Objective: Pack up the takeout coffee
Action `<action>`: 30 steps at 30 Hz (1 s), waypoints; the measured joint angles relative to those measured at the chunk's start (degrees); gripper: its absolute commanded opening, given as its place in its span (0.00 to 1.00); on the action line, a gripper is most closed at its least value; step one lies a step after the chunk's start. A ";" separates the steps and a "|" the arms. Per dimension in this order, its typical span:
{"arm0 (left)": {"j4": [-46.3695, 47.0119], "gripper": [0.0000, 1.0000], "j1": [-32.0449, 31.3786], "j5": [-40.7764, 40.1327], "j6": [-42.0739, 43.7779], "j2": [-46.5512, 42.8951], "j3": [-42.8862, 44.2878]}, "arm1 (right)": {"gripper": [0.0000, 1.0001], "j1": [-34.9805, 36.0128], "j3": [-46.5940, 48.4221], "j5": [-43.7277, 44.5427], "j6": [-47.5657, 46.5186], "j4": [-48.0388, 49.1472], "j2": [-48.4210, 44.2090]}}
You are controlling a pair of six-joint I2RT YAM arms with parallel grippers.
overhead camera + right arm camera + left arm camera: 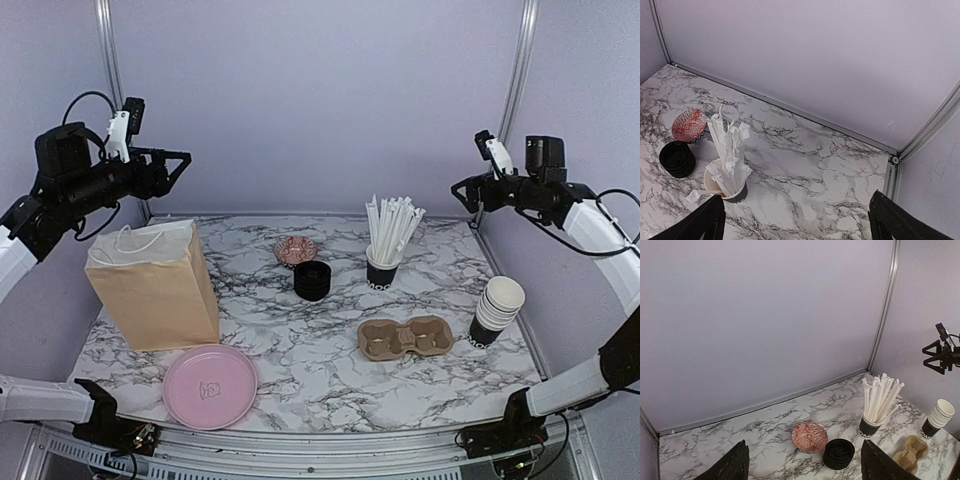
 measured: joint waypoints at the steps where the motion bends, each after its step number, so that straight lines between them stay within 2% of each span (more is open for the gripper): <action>1: -0.31 0.76 -1.70 1.05 0.20 1.27 1.29 | 0.98 -0.02 0.00 -0.09 0.02 -0.13 -0.13; 8: -5.88 0.76 -18.18 4.85 2.51 16.39 15.89 | 0.99 -0.35 0.66 -2.38 -2.82 -3.15 -1.73; 12: -8.96 0.75 -28.81 1.97 4.85 25.29 22.86 | 0.92 -0.46 2.34 -2.36 -8.09 -8.07 -1.77; 16: -12.00 0.72 -35.39 -2.49 6.82 30.86 23.61 | 0.83 -0.55 1.64 -0.20 -13.99 -13.44 -3.04; 21: -14.69 0.70 -37.27 -6.78 7.67 34.27 21.27 | 0.67 -1.25 -3.06 2.05 -20.50 -19.85 -8.48; 30: -16.31 0.71 -37.29 -9.55 8.94 37.09 18.40 | 0.58 -3.63 -11.13 5.81 -27.10 -27.54 -11.15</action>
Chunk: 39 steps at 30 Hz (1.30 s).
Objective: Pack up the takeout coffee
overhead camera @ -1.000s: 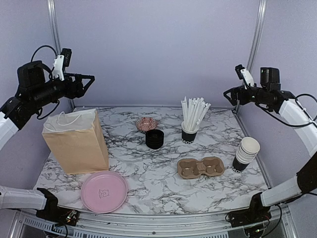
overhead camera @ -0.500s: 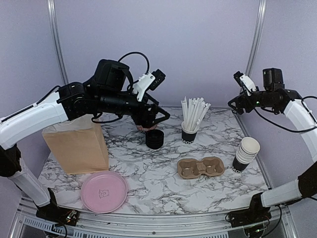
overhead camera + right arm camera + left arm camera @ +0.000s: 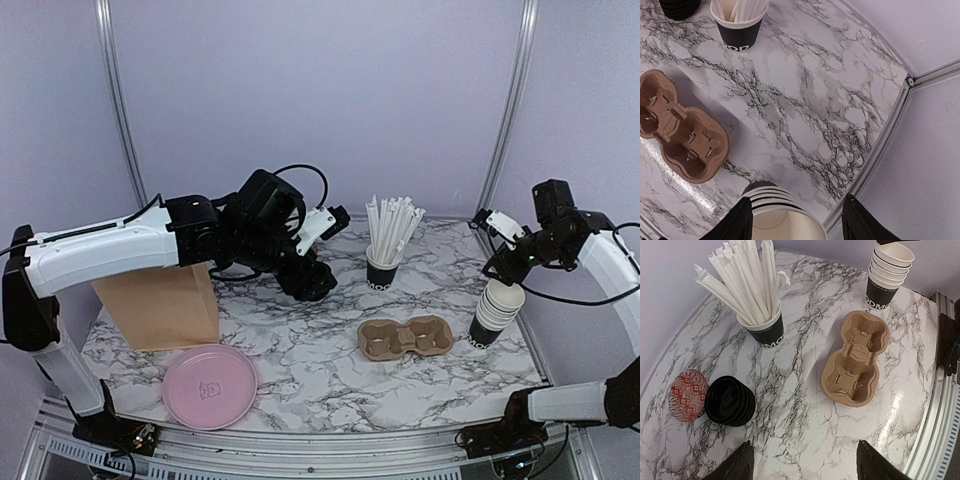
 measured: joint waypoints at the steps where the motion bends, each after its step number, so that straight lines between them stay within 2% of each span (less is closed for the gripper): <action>1: -0.02 0.71 0.00 -0.02 0.02 0.24 0.00 | 0.57 -0.50 -0.37 0.31 -0.37 -0.81 0.00; 12: 0.35 0.71 0.00 -0.11 0.04 1.97 0.07 | 0.57 -1.18 0.94 -0.46 -7.61 -12.50 -2.80; 17: 0.66 0.71 0.00 -0.04 0.00 3.52 0.11 | 0.49 -1.18 0.70 -0.24 -9.33 -15.69 -4.37; 26: 1.18 0.71 0.00 -0.07 -0.24 3.58 0.11 | 0.30 -1.18 -0.04 -0.26 -10.08 -16.70 -1.60; 39: 1.99 0.71 0.00 -0.46 -0.50 3.58 -0.31 | 0.30 -1.18 -1.01 -0.68 -9.86 -18.03 -0.31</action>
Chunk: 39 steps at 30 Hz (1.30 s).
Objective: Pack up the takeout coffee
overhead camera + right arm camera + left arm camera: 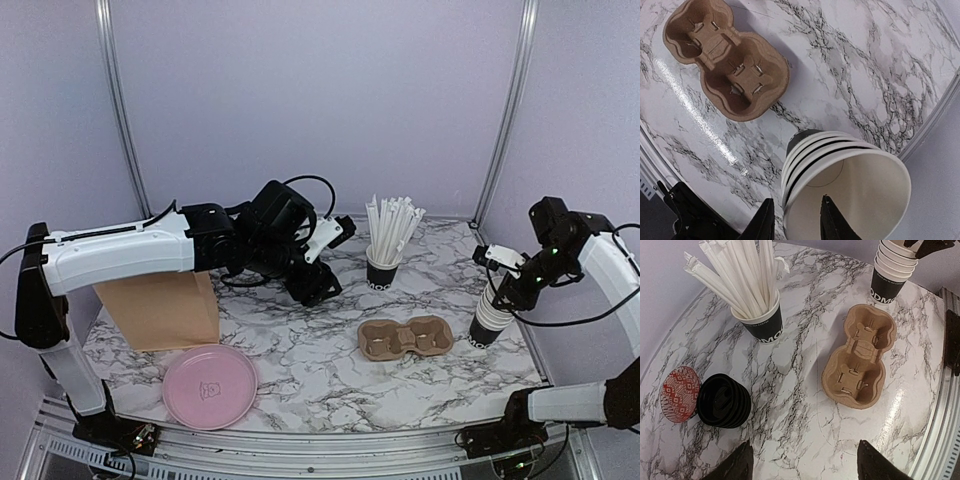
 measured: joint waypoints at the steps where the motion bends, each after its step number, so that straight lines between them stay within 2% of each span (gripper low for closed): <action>1: 0.04 0.71 0.00 0.00 0.00 0.00 -0.02 | 0.29 0.00 -0.31 0.00 0.00 -0.11 0.02; 11: 0.42 0.71 0.00 0.00 -0.22 0.00 -0.31 | 0.00 0.00 -1.29 -0.11 0.46 -0.57 0.50; 21: 0.94 0.71 -0.17 0.68 -1.05 0.00 -0.46 | 0.00 -0.02 0.87 -0.11 1.27 4.90 3.45; 27: 1.90 0.71 -0.39 2.32 -1.25 0.72 -0.52 | 0.00 0.02 8.15 0.66 3.56 13.75 12.92; 31: 2.12 0.71 -0.39 3.10 -1.73 1.92 -0.52 | 0.00 0.15 16.33 1.14 5.03 14.29 20.57; 39: 2.60 0.70 -0.59 3.78 -2.78 2.49 -0.52 | 0.00 -0.24 24.17 4.66 5.33 16.33 22.69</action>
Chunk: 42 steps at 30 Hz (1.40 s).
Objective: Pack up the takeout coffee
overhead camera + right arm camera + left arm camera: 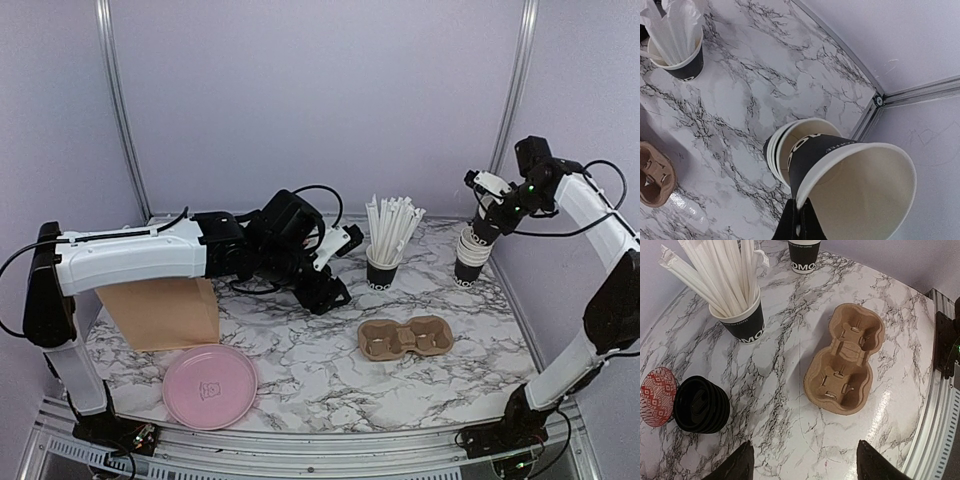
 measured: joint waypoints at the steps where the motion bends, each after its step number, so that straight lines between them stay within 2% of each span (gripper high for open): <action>1: 0.09 0.70 -0.07 0.13 0.02 0.00 0.00 | 0.00 0.22 1.36 0.48 0.04 -0.07 0.90; 6: 1.18 0.70 -0.46 0.39 0.48 0.00 0.00 | 0.00 0.72 8.61 0.70 -0.57 -4.24 9.09; 11: 1.64 0.71 -0.59 0.33 0.48 0.00 0.00 | 0.00 0.76 8.33 0.50 -0.52 -5.07 10.73; 15: 1.68 0.71 -0.59 0.31 0.48 0.00 0.00 | 0.00 0.76 8.63 0.24 -0.46 -5.53 9.55; 20: 1.68 0.74 -0.59 -1.36 0.42 0.00 0.00 | 0.00 1.46 13.44 -0.50 0.04 -8.17 7.50; 23: 1.66 0.74 -0.33 -4.70 0.24 -0.07 0.00 | 0.00 3.28 14.38 -2.03 0.11 -8.13 2.75; 25: 1.64 0.69 0.20 -7.17 -0.74 -0.26 0.00 | 0.00 5.51 13.40 -4.09 -0.33 -8.26 -1.99; 29: 0.63 0.65 5.16 -10.08 -7.10 -0.92 0.39 | 0.00 15.15 9.03 -8.22 -2.29 -11.02 -10.10; 34: -0.81 0.65 13.90 -11.67 -12.13 -1.79 0.44 | 0.00 25.53 5.77 -14.82 -5.79 -16.31 -11.23; 38: -1.40 0.68 14.05 -13.00 -13.42 -2.69 0.44 | 0.00 35.69 3.13 -17.03 -6.47 -16.22 -8.74; 42: -2.34 0.70 13.68 -13.16 -13.57 -2.78 1.53 | 0.00 47.91 -0.90 -13.57 -4.63 -11.58 -3.41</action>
